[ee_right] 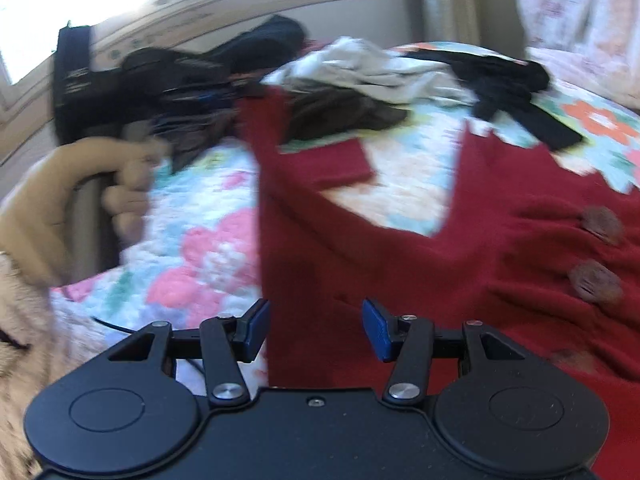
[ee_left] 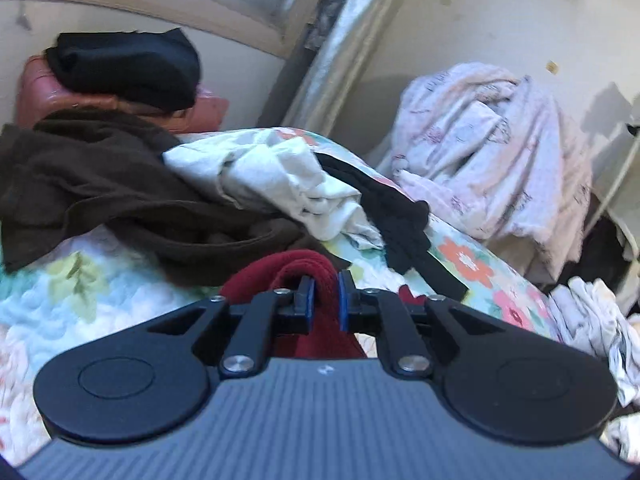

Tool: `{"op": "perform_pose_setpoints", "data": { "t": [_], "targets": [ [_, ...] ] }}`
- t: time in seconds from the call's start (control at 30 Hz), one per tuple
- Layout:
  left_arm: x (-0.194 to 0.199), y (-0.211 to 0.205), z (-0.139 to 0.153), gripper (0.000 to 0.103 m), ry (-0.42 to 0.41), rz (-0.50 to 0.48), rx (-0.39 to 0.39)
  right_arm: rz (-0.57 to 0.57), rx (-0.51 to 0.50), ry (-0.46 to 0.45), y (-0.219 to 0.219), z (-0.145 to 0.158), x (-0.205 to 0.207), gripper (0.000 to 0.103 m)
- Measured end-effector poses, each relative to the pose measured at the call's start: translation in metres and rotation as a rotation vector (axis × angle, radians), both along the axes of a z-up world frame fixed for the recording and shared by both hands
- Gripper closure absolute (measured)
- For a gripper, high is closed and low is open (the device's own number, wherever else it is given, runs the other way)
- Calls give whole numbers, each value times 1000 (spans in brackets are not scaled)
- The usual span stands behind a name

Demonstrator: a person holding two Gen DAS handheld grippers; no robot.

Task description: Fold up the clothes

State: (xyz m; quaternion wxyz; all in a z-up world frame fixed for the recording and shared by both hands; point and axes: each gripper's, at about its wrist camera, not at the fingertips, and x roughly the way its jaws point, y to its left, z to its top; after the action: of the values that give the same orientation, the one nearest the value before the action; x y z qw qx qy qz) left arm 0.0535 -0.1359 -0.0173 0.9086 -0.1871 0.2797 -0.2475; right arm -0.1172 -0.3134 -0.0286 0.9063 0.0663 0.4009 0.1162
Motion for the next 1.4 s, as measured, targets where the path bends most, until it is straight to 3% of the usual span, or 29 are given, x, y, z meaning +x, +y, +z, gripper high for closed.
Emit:
{"op": "perform_pose_setpoints", "data": {
  "t": [0.13, 0.23, 0.37, 0.5, 0.67, 0.73, 0.77, 0.87, 1.0, 1.1, 1.23, 1.33, 1.4],
  "targets": [
    [8, -5, -5, 92, 25, -33, -1, 57, -51, -21, 24, -4, 28, 47],
    [5, 1, -5, 92, 38, -47, 13, 76, -156, -30, 42, -5, 46, 47],
    [4, 8, -6, 92, 51, -44, -4, 131, -224, -51, 64, -9, 63, 47],
    [1, 8, -3, 92, 16, -70, 44, 37, -331, -102, 74, -14, 81, 48],
    [1, 15, -1, 82, 40, -72, -19, -128, -149, -78, 38, -11, 98, 48],
    [-1, 18, 1, 61, 37, -50, -18, -206, -99, -16, 16, -18, 106, 49],
    [-3, 19, 3, 52, 18, -25, 23, -245, -73, 15, 5, -21, 109, 49],
    [-6, 22, 8, 51, -25, 16, 119, -340, -2, 90, -23, -30, 119, 49],
    [0, 18, -4, 45, 29, -70, 145, -351, 7, 101, -35, -24, 118, 49],
    [5, 0, -16, 45, 87, -151, 192, -324, 16, 85, -34, -17, 113, 49],
    [22, -22, -35, 45, 166, -58, 298, -235, 41, 57, -15, -14, 97, 49],
    [33, -31, -51, 47, 189, -102, 282, -201, 7, 33, 0, -14, 83, 49],
    [34, -40, -57, 68, 156, -73, 372, -189, -53, 21, 10, -16, 81, 49]
  ]
}}
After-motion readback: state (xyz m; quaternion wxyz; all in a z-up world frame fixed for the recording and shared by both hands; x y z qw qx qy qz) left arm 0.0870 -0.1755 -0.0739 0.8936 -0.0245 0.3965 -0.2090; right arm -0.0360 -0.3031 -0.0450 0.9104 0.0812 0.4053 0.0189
